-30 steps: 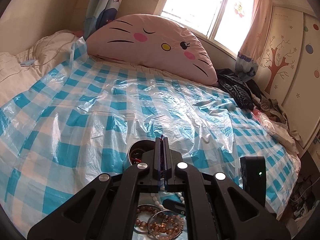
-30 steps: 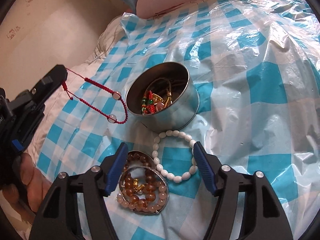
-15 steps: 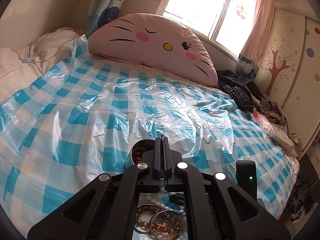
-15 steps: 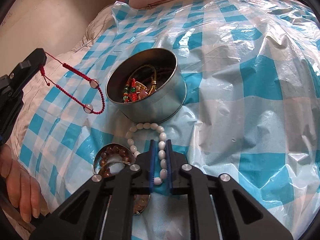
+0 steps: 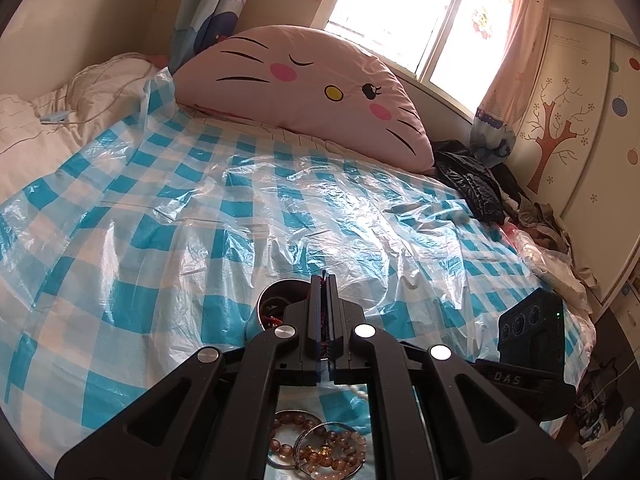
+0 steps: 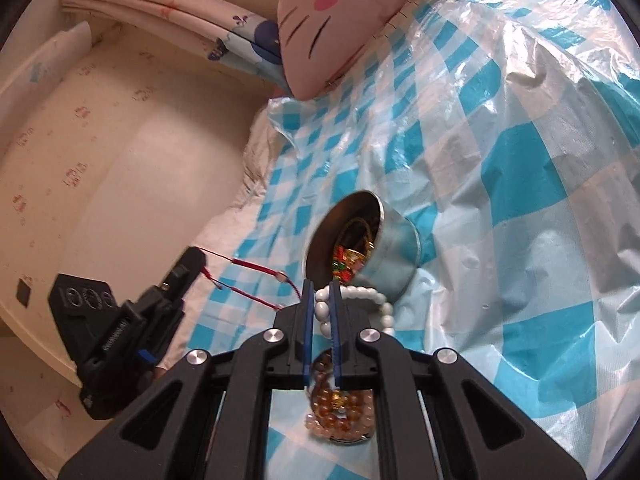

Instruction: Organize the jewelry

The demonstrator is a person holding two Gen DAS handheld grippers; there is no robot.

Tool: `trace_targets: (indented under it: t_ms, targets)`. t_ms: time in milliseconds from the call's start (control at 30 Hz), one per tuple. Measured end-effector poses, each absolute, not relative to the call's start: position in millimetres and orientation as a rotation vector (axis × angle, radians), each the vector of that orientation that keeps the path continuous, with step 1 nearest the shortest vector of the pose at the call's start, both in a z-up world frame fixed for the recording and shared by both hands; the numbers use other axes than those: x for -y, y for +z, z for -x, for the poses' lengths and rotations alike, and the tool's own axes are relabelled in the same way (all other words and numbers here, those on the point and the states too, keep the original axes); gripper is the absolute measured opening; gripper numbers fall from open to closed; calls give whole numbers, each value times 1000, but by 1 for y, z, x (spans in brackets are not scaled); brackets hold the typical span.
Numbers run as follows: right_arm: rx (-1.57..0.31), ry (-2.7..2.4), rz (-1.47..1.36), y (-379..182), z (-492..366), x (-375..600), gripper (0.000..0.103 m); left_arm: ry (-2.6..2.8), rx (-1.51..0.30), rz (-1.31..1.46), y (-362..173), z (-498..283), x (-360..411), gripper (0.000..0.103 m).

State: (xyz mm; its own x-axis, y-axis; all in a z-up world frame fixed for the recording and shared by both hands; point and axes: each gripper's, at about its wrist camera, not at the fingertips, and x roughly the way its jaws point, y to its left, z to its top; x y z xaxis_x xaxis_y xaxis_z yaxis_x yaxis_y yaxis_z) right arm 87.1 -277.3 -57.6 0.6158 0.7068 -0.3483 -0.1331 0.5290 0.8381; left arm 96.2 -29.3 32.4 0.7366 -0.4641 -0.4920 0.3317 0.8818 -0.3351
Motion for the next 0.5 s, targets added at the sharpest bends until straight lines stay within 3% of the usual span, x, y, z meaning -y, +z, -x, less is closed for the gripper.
trace_targets:
  t_ms: [233,367,433,467,500]
  targets:
    - [-587,651,-1008,-43,-84,294,8,-464,-615,219,37,-105,46,2]
    - [-633,577,-942,-41,-86,294,9,-465,-614,229,41,-113,53,2]
    - [-748,464,-795,-43,-90,287,21,-464,-608,234,44,-115,53,2]
    - [-813,388,-688,-46,-92,279,44,-464,-607,234,44,-115,53,2]
    - [-867,325,-596,-50,-94,271,53,-465,-608,235,43,-116,53,2]
